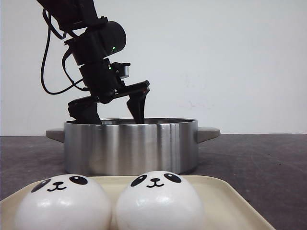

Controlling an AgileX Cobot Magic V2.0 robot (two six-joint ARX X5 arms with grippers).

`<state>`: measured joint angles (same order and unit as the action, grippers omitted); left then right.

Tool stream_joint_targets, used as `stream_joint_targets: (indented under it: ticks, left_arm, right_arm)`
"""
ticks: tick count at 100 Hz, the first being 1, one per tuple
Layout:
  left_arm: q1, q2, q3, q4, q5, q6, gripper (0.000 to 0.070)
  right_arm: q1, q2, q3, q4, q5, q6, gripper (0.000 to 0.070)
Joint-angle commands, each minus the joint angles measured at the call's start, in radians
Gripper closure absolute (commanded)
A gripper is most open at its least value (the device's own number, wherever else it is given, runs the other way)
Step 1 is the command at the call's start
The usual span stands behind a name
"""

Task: Steam buns
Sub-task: 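Carry the bun with the left gripper into the pot and release, then move the right gripper down onto the panda bun nearest it and grasp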

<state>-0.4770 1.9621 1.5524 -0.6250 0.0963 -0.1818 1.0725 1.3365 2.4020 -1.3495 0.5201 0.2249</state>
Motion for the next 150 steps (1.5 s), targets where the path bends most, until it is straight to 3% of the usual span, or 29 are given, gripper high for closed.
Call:
stream_joint_targets:
  ticks: [1,13,28,47,73,90,116,122,132,136,139,150]
  left_arm:
    - [-0.003,0.021,0.058,-0.013,-0.002,0.005,0.0012]
    - [-0.003,0.003,0.141,-0.071,-0.002,0.005,0.0015]
    - [-0.008,-0.125,0.158,-0.043,-0.003,-0.037,0.002]
    - [-0.016,-0.334,0.158,-0.05,-0.003,-0.072,0.0022]
    - [-0.024,-0.591,0.158,-0.146,-0.092,-0.005,0.0023]
    - [-0.023,-0.718,0.157,-0.253,-0.13,0.021,0.0022]
    - [-0.026,-0.911,0.156,-0.328,-0.13,0.023,0.0022]
    - [-0.026,-0.948,0.156,-0.354,-0.13,0.023,0.0022]
    - [-0.026,-1.0,0.156,-0.402,-0.13,0.024,0.0022]
    - [-0.026,-1.018,0.156,-0.419,-0.13,0.024,0.0022]
    - [-0.026,-1.031,0.156,-0.43,-0.13,0.024,0.0022]
    - [-0.026,-1.07,0.156,-0.454,-0.13,0.024,0.0022]
  right_arm:
    - [0.013,0.015,0.007,-0.074,0.001,0.011,0.0687]
    - [0.011,0.015,-0.056,-0.074,0.005,0.021,0.0687]
    - [-0.024,0.015,-0.211,-0.073,-0.015,0.086,0.0687]
    - [-0.098,0.013,-0.464,0.037,-0.154,0.101,0.0687]
    - [-0.148,0.013,-0.83,0.326,-0.348,0.14,0.0687]
    - [-0.15,0.013,-1.056,0.424,-0.426,0.218,0.0687]
    - [-0.109,0.014,-1.332,0.584,-0.611,0.368,0.0681]
    - [-0.087,0.014,-1.369,0.612,-0.647,0.4,0.057]
    - [-0.043,0.014,-1.397,0.617,-0.647,0.439,0.0188]
    - [-0.026,0.014,-1.401,0.615,-0.643,0.455,0.007]
    - [-0.016,0.014,-1.402,0.616,-0.639,0.461,0.0035]
    - [0.008,0.018,-1.402,0.616,-0.616,0.481,0.0037]
